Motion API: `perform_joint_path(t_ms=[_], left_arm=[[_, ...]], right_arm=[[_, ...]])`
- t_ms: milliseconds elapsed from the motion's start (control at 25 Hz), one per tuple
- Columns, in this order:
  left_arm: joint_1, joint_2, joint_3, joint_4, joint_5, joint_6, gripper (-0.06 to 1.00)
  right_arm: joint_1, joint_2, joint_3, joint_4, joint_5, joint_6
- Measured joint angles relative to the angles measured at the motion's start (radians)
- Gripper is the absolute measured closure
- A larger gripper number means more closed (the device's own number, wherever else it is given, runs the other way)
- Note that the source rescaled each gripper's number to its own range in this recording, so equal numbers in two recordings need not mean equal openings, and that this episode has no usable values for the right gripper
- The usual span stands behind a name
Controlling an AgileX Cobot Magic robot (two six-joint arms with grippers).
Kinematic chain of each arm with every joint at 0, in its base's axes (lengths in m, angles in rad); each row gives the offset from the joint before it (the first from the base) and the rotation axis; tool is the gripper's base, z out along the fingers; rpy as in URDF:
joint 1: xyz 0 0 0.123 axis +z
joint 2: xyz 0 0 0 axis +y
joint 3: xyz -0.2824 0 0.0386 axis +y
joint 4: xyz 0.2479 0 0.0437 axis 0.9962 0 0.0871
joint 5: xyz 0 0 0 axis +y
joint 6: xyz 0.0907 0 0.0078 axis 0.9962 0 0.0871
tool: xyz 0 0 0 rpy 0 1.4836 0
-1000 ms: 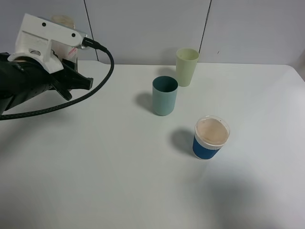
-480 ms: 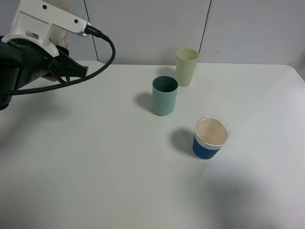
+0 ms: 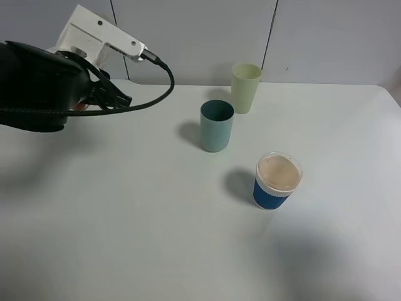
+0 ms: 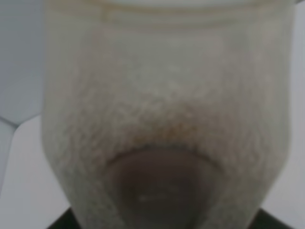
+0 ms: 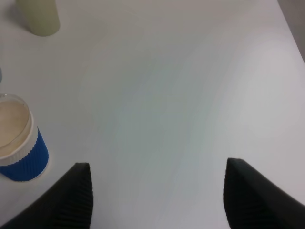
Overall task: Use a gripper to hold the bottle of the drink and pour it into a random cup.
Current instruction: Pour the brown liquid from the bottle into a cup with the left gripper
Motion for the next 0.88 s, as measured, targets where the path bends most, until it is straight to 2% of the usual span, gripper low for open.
perform_joint_path(t_ms=[280, 640, 880], left_arm=[[-0.048, 0.083, -0.073, -0.011, -0.051, 0.026, 0.94], [-0.125, 0.213, -0.157, -0.024, -0.108, 0.111, 0.94], [-0.148, 0.311, -0.251, -0.052, -0.143, 0.214, 0.94]], right_arm=[[0.0, 0.0, 0.0, 0.0, 0.0, 0.0], [0.0, 0.0, 0.0, 0.0, 0.0, 0.0], [0.0, 0.0, 0.0, 0.0, 0.0, 0.0]])
